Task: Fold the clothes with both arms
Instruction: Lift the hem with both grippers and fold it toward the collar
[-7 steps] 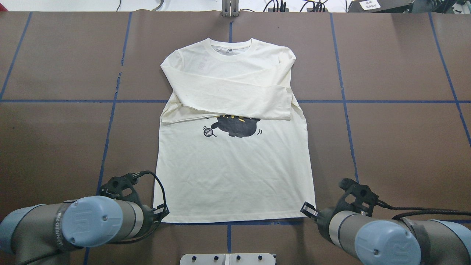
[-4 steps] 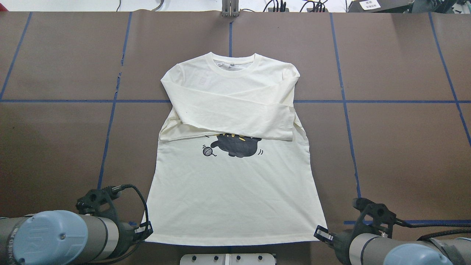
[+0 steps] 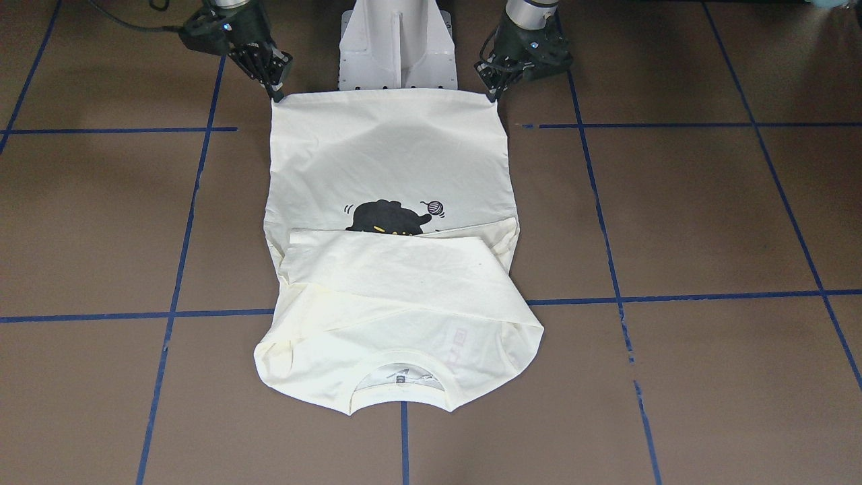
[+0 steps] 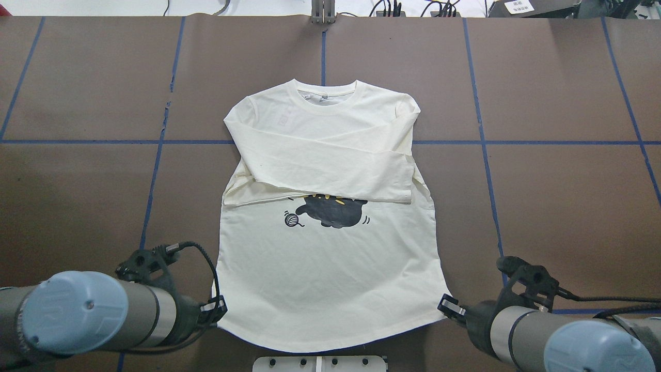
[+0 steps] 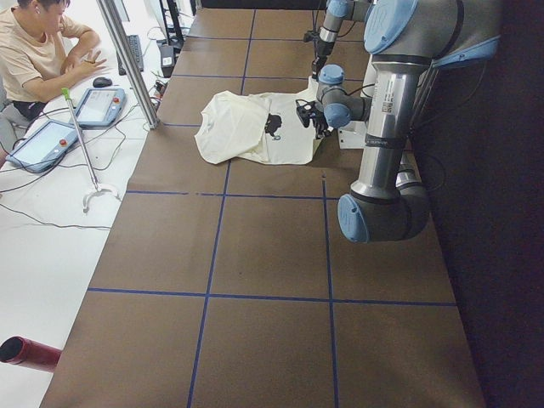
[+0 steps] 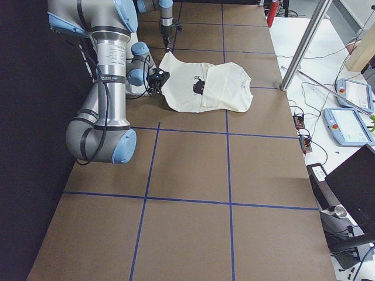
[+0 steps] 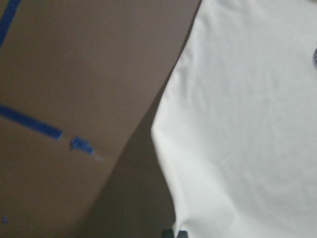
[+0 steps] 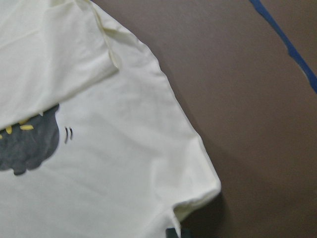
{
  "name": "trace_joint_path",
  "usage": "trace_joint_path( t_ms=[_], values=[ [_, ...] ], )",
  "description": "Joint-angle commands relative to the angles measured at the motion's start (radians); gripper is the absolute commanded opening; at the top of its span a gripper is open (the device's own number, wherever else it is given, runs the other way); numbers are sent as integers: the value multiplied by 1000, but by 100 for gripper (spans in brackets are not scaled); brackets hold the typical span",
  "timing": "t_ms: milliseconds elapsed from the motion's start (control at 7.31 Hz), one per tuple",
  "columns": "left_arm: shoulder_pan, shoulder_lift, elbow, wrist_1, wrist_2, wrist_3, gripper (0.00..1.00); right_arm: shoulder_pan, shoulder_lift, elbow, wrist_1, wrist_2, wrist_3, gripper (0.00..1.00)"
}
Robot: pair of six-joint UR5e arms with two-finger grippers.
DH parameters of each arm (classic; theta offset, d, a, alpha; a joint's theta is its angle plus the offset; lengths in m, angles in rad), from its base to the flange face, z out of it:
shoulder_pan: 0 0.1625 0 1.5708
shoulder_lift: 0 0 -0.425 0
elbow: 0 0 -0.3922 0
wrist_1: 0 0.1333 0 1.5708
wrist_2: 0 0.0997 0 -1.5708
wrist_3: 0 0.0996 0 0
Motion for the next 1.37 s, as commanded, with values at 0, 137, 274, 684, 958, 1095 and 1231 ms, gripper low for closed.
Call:
trace_joint_path(
  t_ms=[0, 137, 274, 684, 958, 1095, 1231],
  values=[
    [-178, -117, 162, -9, -4, 129, 0, 265, 200, -229, -1, 144, -190, 0],
    [-232, -169, 258, -42, -1, 219, 0, 383, 287, -336, -1, 238, -256, 0],
    [-298, -174, 352, -175, -1, 272, 0, 438, 364, -444, 5, 243, -280, 0],
    [-397, -200, 503, -326, 1, 292, 0, 528, 506, -693, 14, 245, -351, 0],
    [-412, -283, 678, -389, 6, 306, 0, 547, 599, -861, 52, 245, -358, 0],
    [-412, -295, 760, -462, 7, 308, 0, 553, 601, -902, 113, 243, -358, 0],
    [-414, -297, 806, -508, 34, 308, 0, 558, 604, -929, 122, 243, -366, 0]
  ],
)
